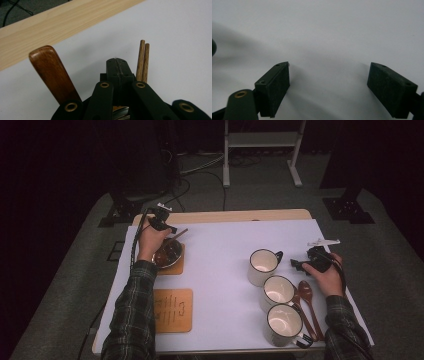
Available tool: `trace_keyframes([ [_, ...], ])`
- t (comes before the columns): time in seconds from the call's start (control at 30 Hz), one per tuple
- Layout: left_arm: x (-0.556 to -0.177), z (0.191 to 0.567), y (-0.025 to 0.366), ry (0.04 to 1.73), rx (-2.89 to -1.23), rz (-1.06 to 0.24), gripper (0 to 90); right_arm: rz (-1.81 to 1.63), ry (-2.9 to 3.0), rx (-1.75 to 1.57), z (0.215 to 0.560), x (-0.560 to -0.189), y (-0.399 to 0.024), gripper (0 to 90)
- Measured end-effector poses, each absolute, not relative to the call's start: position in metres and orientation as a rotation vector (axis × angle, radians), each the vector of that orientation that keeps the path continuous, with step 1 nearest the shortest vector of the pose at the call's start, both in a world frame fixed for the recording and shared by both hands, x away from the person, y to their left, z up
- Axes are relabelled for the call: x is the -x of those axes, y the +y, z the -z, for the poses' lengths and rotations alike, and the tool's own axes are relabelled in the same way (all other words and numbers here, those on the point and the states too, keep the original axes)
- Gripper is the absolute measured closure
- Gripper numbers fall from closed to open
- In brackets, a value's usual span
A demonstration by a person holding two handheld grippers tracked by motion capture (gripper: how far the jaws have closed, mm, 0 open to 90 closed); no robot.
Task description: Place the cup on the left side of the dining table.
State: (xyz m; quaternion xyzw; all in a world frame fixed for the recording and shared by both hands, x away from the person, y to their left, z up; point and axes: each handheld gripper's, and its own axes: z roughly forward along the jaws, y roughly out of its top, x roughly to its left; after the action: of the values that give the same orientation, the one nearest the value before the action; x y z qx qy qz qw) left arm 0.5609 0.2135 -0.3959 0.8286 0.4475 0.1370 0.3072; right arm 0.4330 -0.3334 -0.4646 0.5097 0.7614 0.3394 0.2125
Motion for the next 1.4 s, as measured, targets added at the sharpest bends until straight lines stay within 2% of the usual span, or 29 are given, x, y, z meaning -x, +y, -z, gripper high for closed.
trace_keyframes([
  [1.4, -0.506, 0.403, 0.16, 0.982, -2.316, -0.231, 90.0, -0.939, 2.113, -1.411, 0.465, -0.433, -0.333, 16.5],
])
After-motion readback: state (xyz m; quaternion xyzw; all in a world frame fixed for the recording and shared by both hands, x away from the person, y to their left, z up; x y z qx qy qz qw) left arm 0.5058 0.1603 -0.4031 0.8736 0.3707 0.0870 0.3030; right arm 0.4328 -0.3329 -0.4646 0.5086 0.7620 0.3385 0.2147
